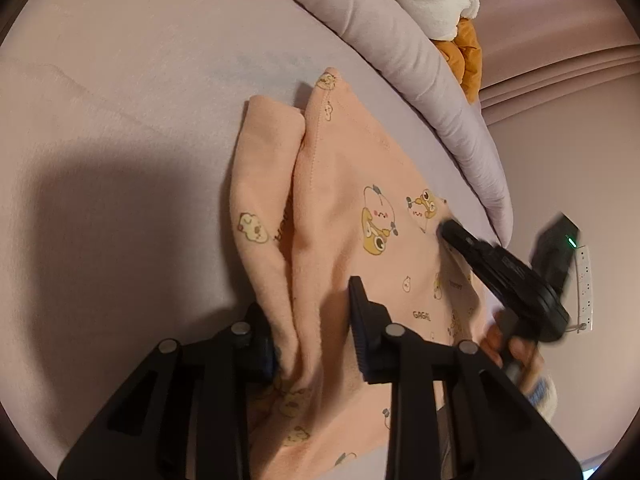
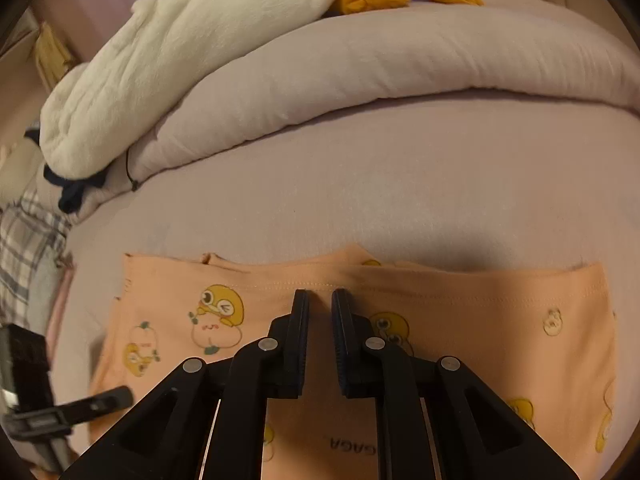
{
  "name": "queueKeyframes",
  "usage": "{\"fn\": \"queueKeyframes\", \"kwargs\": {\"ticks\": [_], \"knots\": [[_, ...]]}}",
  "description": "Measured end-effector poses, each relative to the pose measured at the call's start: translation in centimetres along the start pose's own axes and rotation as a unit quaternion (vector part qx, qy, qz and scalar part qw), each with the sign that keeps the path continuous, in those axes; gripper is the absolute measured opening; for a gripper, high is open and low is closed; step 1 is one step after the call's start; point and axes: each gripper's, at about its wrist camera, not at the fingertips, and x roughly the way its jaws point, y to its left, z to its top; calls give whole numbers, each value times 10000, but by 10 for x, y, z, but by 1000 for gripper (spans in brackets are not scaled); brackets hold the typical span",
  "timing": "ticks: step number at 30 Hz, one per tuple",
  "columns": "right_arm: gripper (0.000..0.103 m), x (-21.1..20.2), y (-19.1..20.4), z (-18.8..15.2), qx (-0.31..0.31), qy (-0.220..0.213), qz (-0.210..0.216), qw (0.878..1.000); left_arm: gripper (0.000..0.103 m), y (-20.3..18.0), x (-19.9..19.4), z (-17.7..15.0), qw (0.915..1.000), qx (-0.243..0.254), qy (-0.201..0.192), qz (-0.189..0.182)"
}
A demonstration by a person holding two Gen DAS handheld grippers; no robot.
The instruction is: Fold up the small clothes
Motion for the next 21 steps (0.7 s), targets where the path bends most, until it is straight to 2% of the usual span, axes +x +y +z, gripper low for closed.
{"fn": "queueKeyframes", "kwargs": {"ticks": [2,4,6,8,9,10,14,18,20,21], "knots": [[13,-21,4,-15,-50,14,316,9995,28,-2,-1,-1,10000,16,8,44],[13,-40,8,-45,-215,135,661,9975,28,-3,-3,-2,10000,-3,20,70],[14,-45,19,-77,-418,341,781,9955,27,-3,-3,-1,9999,-78,24,124],[14,-33,28,-99,-725,604,518,9942,26,-8,-3,2,9996,-150,30,222],[13,-31,30,-105,-821,429,437,9947,25,-10,-4,2,9995,-167,30,261],[13,-32,31,-106,-853,342,389,9950,19,-15,-5,4,9994,-181,24,293],[14,-43,11,-96,-154,607,921,9938,15,-44,-20,5,9997,-2,-130,224],[19,-62,-22,-99,533,413,1315,9890,13,-98,-25,4,9985,504,-159,174],[28,-69,-49,-100,1070,305,1622,9805,13,-131,-16,-1,9966,802,-58,161],[37,-72,-63,-100,1400,266,1842,9725,13,-143,-11,-4,9956,927,-20,161]]}}
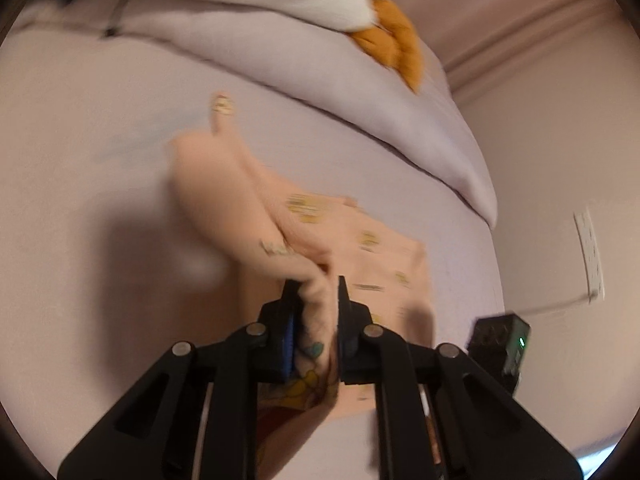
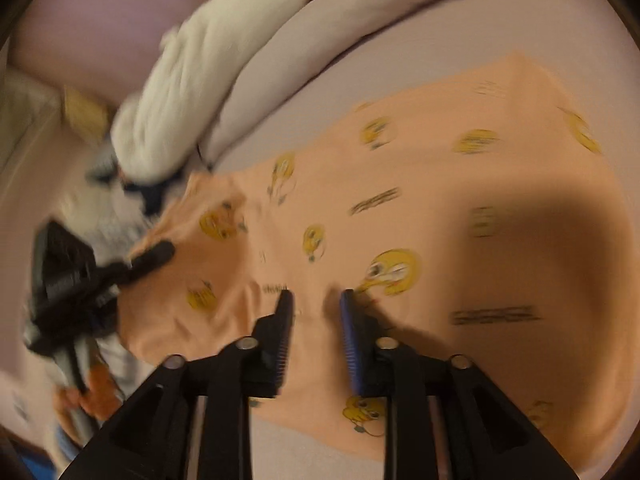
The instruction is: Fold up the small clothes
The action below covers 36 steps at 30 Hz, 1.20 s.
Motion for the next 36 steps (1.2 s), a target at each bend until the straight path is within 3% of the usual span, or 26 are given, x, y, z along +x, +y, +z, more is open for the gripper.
{"fn": "queueKeyframes", "kwargs": {"ticks": [3,6,11,13,17,22,24,26,28,32,36], "knots": [[55,-9,-19,8,654,-245,667,9953,16,-40,24,-4,9991,380,190,-17],[76,-11,-40,18,1409,-401,1348,9800,17,-71,62,-19,9962,686,534,42],[77,8,-67,26,2333,-210,1912,9532,21,-73,99,-36,9929,507,1057,-178],[77,7,-66,23,2360,-158,1896,9529,25,-68,97,-38,9927,498,1071,-226],[77,2,-56,21,1921,126,1352,9719,40,-50,73,-42,9947,487,893,-147],[76,4,-44,27,1430,252,626,9874,41,-8,40,-52,9973,285,669,119],[68,7,-34,27,1138,277,272,9927,41,8,33,-56,9977,99,660,134],[50,16,-25,36,864,348,-43,9956,41,19,28,-61,9978,-32,646,170],[16,25,-19,38,604,481,-359,9964,41,30,24,-67,9976,-189,648,133],[12,18,-9,33,-37,340,-812,9961,41,31,26,-74,9973,-337,646,33],[11,-15,19,45,-597,-76,-834,9947,41,28,25,-77,9973,-305,667,-98]]}}
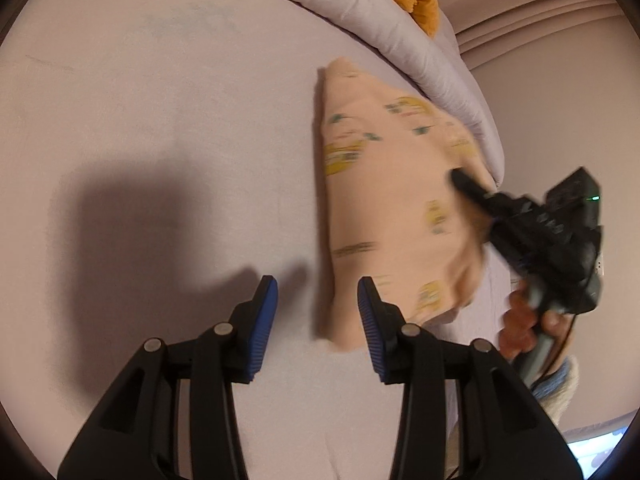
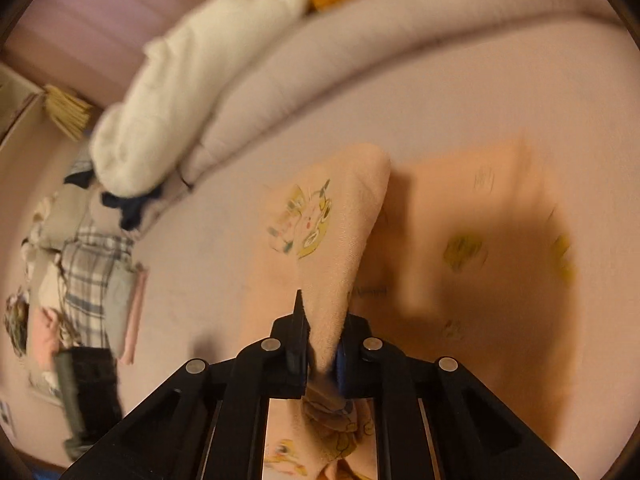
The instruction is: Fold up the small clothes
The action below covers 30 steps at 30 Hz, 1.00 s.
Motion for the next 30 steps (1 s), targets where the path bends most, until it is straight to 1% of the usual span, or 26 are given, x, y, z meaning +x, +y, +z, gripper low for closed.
{"fn": "queueKeyframes", "kwargs": {"ticks": [1,2,4,6,8,9,11,13,14,15,16,17,19,20,21,22,23,24,25,26,27,28,29,30], "knots": [[11,-11,0,6,-56,-124,-93,9999,41,-2,1,0,10000,43,11,-16],[11,-25,-2,12,-141,-253,-273,9992,41,-2,-1,1,10000,74,18,-25],[11,-45,-17,19,-197,-319,-485,9981,45,-4,2,0,9999,131,17,-42],[11,-46,-37,19,-89,-144,-564,9983,46,-8,9,1,9999,144,30,-84],[11,-33,-63,14,128,122,-750,9970,46,-12,16,3,9998,119,78,-136],[11,-25,-69,13,172,189,-822,9963,46,-17,21,3,9998,132,89,-148],[11,-13,-90,8,442,273,-737,9959,46,-27,23,4,9995,255,93,-131],[16,-17,-101,8,679,147,-459,9965,46,-36,24,6,9990,421,55,-126],[17,-22,-104,8,721,95,-413,9965,46,-40,23,7,9986,504,30,-130],[23,-26,-102,8,657,73,-497,9966,46,-45,25,9,9981,602,-2,-132],[30,-33,-100,7,510,-6,-699,9962,46,-51,27,11,9976,681,-34,-133],[32,-43,-95,6,279,-180,-995,9945,46,-57,31,15,9971,743,-63,-127],[32,-60,-81,2,-131,-500,-1299,9902,45,-70,38,25,9955,936,-114,-125],[32,-71,-71,-4,-460,-662,-1189,9896,45,-76,42,30,9945,1029,-154,-104],[32,-74,-65,-7,-607,-691,-1012,9906,45,-83,46,36,9938,1097,-183,-97],[32,-78,-59,-14,-797,-669,-714,9920,43,-88,48,37,9933,1131,-227,-100],[32,-77,-51,-25,-1064,-551,-488,9916,39,-94,53,45,9923,1192,-314,-105],[30,-75,-46,-31,-1202,-507,-444,9905,35,-98,58,51,9918,1222,-354,-99],[24,-71,-43,-39,-1373,-452,-406,9887,26,-100,63,56,9916,1232,-374,-80],[21,-64,-43,-48,-1523,-329,-420,9869,24,-103,72,64,9917,1225,-383,7],[20,-57,-45,-54,-1611,-219,-538,9852,24,-103,82,71,9919,1198,-378,210],[20,-51,-51,-59,-1679,-164,-739,9829,20,-100,92,78,9919,1139,-371,417],[16,-42,-60,-64,-1713,-83,-1026,9798,9,-96,100,84,9921,1067,-347,554],[5,-35,-68,-67,-1665,24,-1088,9800,7,-88,111,91,9926,934,-314,711]]}}
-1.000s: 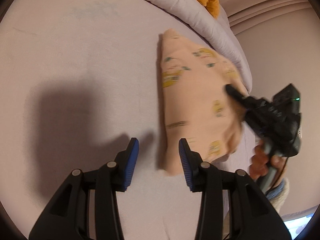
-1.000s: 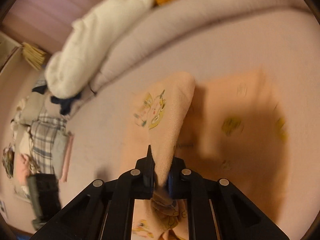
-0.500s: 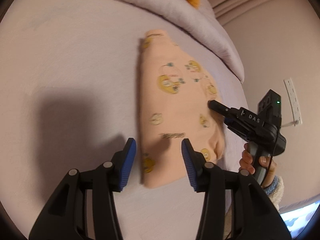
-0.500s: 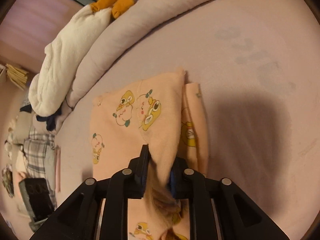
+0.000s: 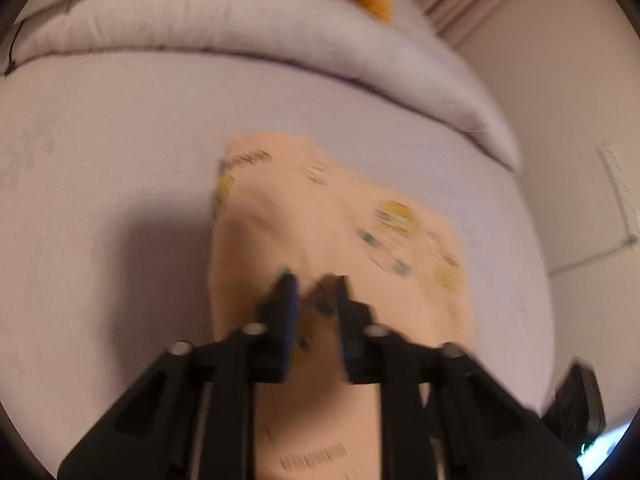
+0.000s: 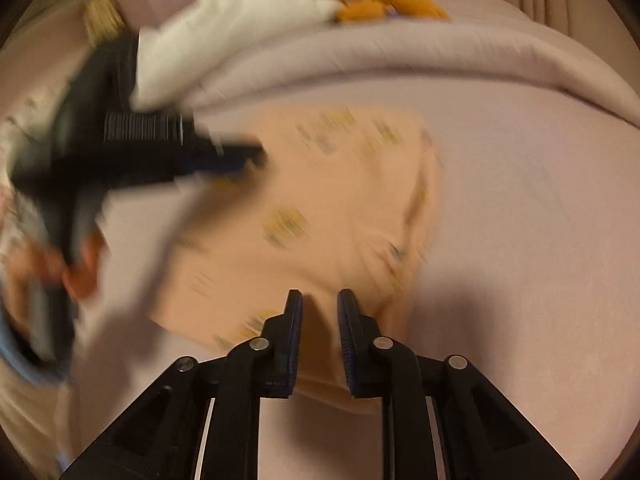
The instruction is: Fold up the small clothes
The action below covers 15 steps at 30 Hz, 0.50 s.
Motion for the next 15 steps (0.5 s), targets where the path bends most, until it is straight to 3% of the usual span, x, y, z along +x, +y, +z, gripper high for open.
{"fn": "queueKeyframes", "kwargs": {"ticks": [1,4,8,9,11,15], "knots": [[0,5,-10,-8,146,-25,89,9999,3,6,5,4,10000,-83,-17,35],[0,1,-28,-16,421,-126,376,9983,3,23,9,18,9986,-472,-153,-160],[0,-3,-31,-16,377,-114,377,9985,2,35,-6,32,9956,-845,-374,-177],[0,-8,-30,-14,343,-118,385,9986,5,35,-13,31,9959,-776,-434,-144],[0,-18,-22,-9,311,-206,517,9980,22,33,-26,23,9977,-506,-445,-124],[20,-32,-24,7,367,-615,578,9958,23,26,-49,-9,9986,-13,-358,-379]]}}
